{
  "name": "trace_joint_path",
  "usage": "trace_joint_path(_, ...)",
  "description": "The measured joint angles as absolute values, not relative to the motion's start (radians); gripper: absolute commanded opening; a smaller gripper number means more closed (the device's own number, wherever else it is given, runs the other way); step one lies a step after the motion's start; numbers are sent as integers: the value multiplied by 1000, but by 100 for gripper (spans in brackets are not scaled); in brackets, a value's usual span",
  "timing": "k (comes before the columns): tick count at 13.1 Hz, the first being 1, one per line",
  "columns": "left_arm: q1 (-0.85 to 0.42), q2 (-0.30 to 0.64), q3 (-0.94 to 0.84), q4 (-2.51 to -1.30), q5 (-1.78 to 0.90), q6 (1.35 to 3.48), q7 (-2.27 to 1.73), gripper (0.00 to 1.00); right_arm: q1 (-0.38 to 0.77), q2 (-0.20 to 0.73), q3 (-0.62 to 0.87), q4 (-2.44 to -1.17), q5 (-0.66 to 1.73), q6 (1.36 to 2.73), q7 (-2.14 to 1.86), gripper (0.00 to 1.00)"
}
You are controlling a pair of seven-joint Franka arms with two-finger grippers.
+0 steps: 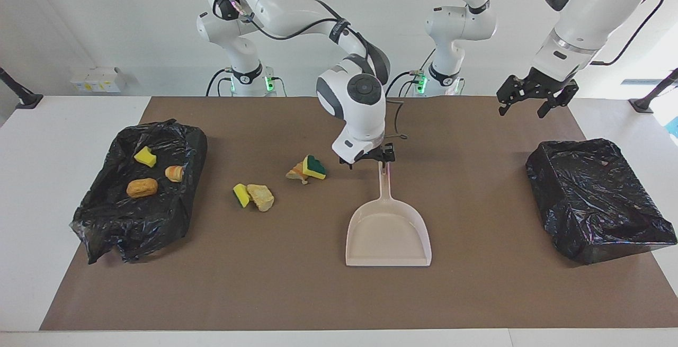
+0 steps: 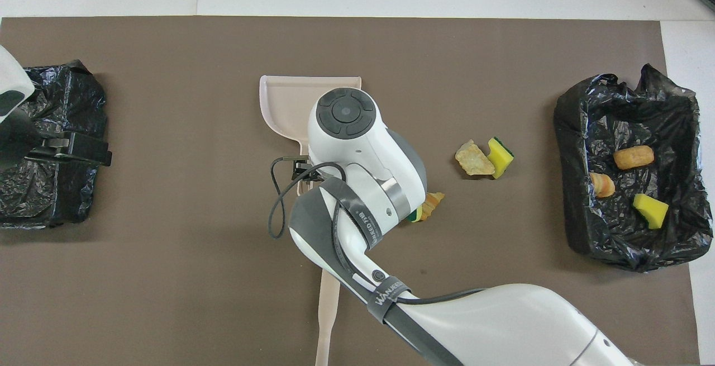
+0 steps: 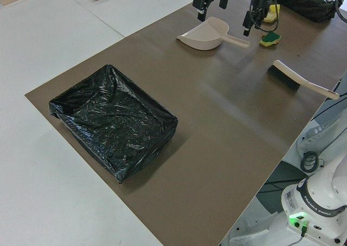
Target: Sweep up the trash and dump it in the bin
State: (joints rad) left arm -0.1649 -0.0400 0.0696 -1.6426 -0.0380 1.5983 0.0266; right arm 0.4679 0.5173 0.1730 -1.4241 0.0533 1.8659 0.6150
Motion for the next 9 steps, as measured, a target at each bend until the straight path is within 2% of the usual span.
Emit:
trace_joint_path(4,-178,-35,53,-1649,-41,1604,39,100,461,311,178,-1569,77,1757,597,100)
trace_joint_path(7,-231,6,46,-1692,-47,1724,39,100,486,169,181,-1682,216,1649,606,100)
trace_joint_path(9,-283,65,43,-1715,-50,1812,36,100,544,98,183,-1807,263,1713,668,100)
